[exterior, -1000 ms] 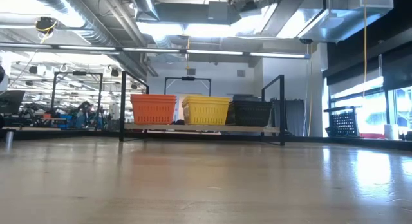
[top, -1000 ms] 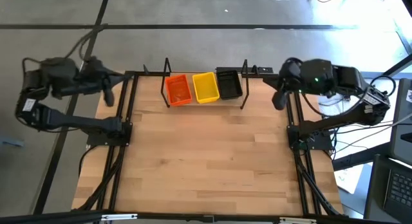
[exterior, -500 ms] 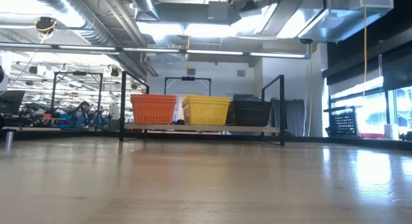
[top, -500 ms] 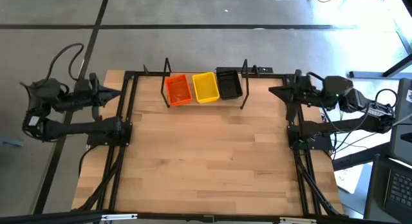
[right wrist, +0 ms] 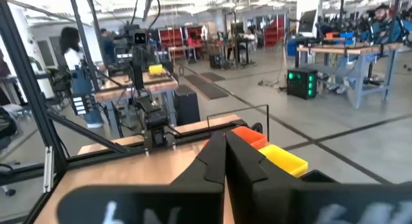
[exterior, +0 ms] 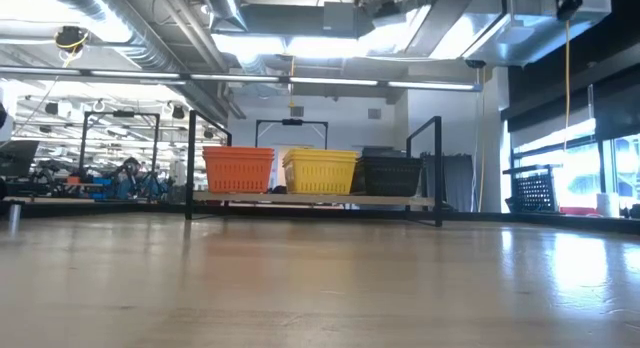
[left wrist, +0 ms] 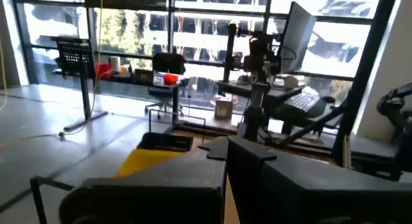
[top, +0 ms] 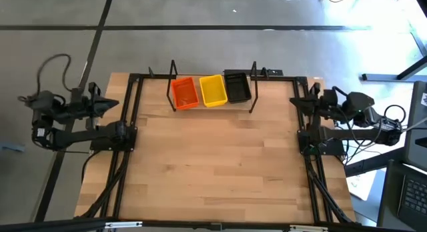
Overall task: Stack baskets on shelf by color
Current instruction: Return to Home Position
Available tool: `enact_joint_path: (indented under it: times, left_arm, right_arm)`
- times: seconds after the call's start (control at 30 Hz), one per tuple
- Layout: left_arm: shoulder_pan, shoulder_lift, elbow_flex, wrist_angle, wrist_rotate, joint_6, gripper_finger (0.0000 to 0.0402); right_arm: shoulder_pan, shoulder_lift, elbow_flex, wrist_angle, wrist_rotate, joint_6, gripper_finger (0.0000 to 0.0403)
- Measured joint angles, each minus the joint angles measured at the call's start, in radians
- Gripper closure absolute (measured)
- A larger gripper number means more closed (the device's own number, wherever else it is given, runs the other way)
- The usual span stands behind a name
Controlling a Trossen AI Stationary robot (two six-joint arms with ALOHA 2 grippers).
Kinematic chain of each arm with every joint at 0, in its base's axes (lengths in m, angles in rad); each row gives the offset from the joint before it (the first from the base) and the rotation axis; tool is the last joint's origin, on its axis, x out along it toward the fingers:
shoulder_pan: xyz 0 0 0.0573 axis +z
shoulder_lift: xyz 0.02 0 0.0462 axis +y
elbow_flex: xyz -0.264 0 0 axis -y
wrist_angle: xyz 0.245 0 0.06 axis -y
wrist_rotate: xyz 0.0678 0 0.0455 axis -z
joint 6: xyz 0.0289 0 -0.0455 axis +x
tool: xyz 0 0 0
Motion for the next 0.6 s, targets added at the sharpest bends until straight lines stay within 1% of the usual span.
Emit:
enact_joint_path:
  times: [0.13, 0.37, 0.5, 0.6]
  left_arm:
    - [0.0, -0.002, -0.006, -0.009, 0.022, -0.003, 0.0401]
    - [0.0, -0.003, -0.004, -0.002, 0.019, -0.004, 0.0401]
    - [0.0, -0.003, -0.004, -0.002, 0.017, -0.005, 0.0401]
    - [0.0, -0.003, -0.004, -0.002, 0.016, -0.005, 0.0401]
  right_arm:
    - [0.0, -0.093, -0.047, 0.001, -0.001, -0.023, 0.0403]
    - [0.0, -0.259, -0.101, 0.001, 0.0, -0.077, 0.0403]
    - [0.0, -0.262, -0.105, -0.022, 0.0, -0.129, 0.0403]
    - [0.0, -0.266, -0.11, -0.003, 0.0, -0.135, 0.0403]
